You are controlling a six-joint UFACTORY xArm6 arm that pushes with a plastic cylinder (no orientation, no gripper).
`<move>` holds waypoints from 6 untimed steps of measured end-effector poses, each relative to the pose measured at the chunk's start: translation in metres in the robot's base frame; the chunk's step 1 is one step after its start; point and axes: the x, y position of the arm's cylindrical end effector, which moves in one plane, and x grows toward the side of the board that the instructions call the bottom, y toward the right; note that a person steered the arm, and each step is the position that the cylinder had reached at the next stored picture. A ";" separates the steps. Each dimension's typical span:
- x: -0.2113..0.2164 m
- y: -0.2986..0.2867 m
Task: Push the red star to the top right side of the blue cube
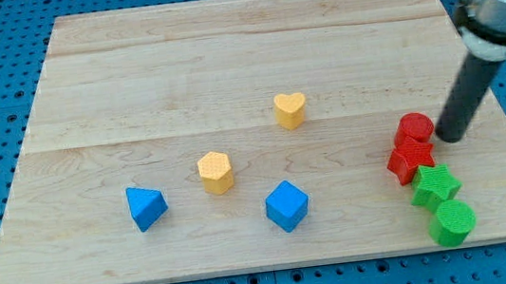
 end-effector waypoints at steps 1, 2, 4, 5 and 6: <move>-0.024 -0.047; -0.051 -0.061; 0.008 0.068; 0.018 0.040; 0.023 0.028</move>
